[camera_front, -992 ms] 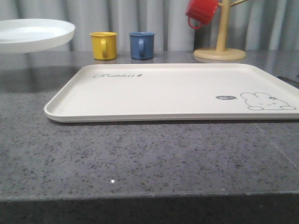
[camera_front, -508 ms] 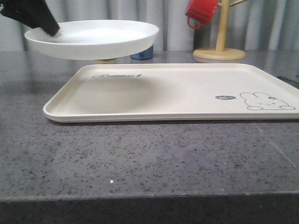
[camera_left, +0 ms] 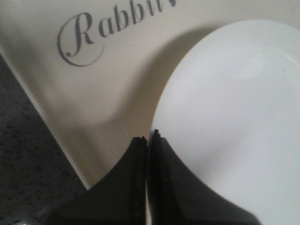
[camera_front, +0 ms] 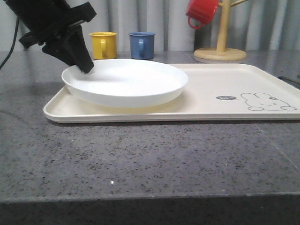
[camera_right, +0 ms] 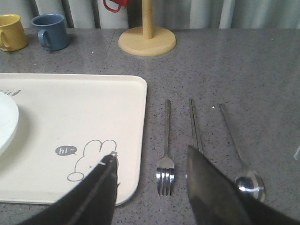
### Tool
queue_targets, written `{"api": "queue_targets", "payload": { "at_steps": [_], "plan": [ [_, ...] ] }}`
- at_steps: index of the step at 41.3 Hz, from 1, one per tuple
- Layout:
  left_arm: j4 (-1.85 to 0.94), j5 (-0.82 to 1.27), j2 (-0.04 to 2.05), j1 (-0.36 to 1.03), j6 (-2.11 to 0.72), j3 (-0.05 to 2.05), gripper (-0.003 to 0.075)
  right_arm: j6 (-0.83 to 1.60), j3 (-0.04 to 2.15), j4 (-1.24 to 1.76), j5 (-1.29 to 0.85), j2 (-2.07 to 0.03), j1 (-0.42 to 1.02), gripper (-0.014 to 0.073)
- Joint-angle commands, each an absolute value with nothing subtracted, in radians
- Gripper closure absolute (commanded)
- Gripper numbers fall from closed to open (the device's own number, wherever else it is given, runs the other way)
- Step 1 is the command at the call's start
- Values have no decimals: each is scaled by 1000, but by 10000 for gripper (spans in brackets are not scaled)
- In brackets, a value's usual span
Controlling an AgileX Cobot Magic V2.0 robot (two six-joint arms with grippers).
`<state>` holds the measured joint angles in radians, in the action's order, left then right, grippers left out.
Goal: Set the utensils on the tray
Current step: 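Carry the plate over the tray and lower it onto the tray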
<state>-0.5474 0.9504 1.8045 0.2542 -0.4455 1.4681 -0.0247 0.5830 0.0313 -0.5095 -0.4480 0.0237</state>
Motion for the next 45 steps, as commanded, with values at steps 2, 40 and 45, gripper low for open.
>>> {"api": "queue_targets", "payload": {
  "at_steps": [2, 40, 45],
  "plan": [
    [-563, 899, 1771, 264, -449, 1500, 711, -24, 617, 24, -444, -461, 17, 214],
    [-106, 912, 1410, 502, -298, 1509, 312, -24, 617, 24, -445, -461, 17, 214],
    [99, 912, 1335, 644, -150, 1440, 312, -24, 617, 24, -445, -461, 17, 214]
  ]
}}
